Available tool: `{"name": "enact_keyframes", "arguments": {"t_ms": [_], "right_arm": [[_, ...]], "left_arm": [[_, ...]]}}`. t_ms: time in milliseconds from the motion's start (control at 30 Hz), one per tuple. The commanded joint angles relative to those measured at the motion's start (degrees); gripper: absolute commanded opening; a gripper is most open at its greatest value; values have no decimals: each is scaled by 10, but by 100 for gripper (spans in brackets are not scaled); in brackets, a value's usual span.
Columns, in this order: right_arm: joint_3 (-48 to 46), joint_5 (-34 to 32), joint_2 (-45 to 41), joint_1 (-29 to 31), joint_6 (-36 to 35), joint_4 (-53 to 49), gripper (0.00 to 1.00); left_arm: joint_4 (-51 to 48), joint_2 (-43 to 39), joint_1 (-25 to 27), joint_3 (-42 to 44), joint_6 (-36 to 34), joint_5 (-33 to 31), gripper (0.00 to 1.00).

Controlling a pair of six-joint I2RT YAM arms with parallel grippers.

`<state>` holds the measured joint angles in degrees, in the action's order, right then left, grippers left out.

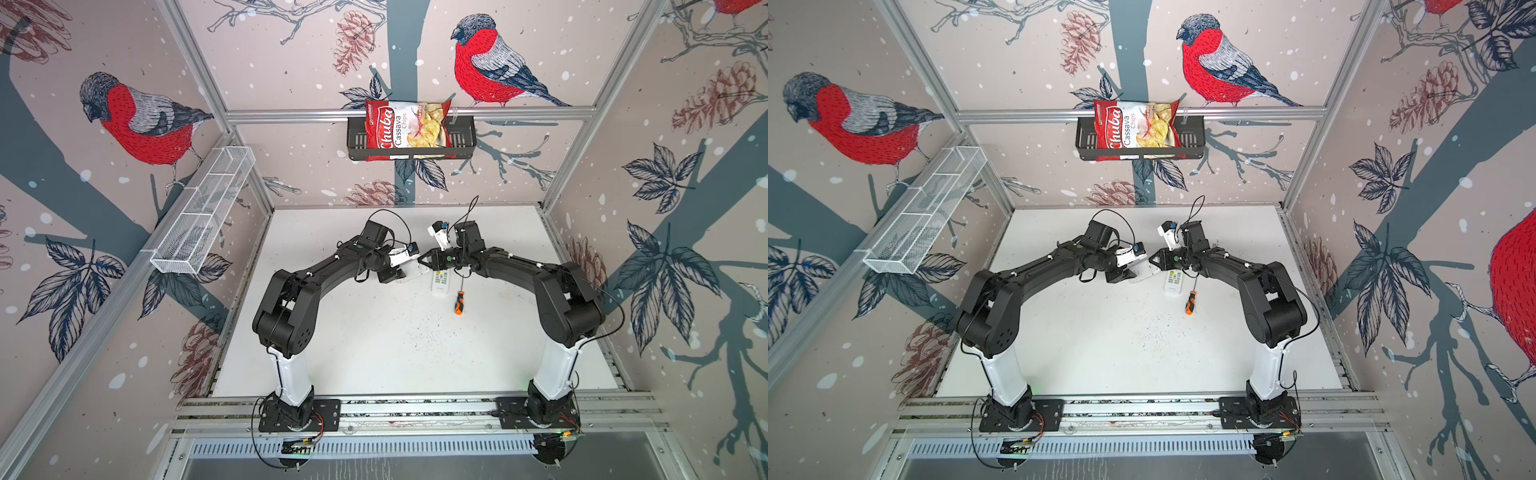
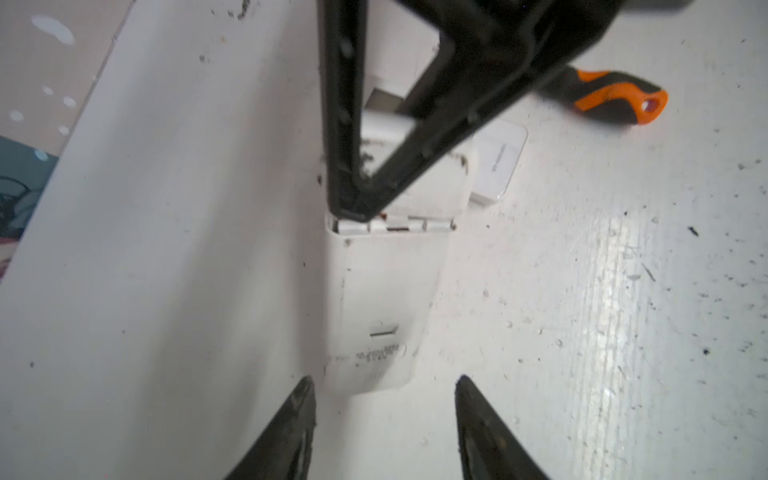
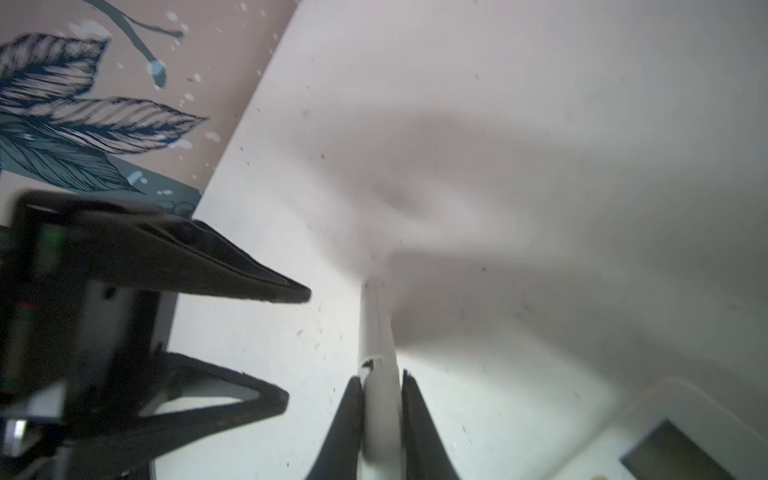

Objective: Unload the batteries from the remote control
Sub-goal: 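Slide the battery cover off with the right gripper, away from the left gripper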

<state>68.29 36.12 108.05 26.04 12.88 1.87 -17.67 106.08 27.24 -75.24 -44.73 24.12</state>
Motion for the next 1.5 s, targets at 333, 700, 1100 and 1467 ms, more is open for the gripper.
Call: {"name": "enact_keyframes", "arguments": {"t_ms": [333,700,1100,1467], "right_arm": [[-4,-53,-8,-6,-32,-37,56],[-26,-100,-17,-7,-35,-50,67],[-60,-172,-38,19,-42,-63,67],[-73,-238,-38,54,-46,-51,47]], "left_arm": [[10,17,3,-7,-1,17,43],[14,59,18,-19,-6,13,71],[45,87,17,-11,4,8,71],[65,90,7,-16,29,0,71]]}}
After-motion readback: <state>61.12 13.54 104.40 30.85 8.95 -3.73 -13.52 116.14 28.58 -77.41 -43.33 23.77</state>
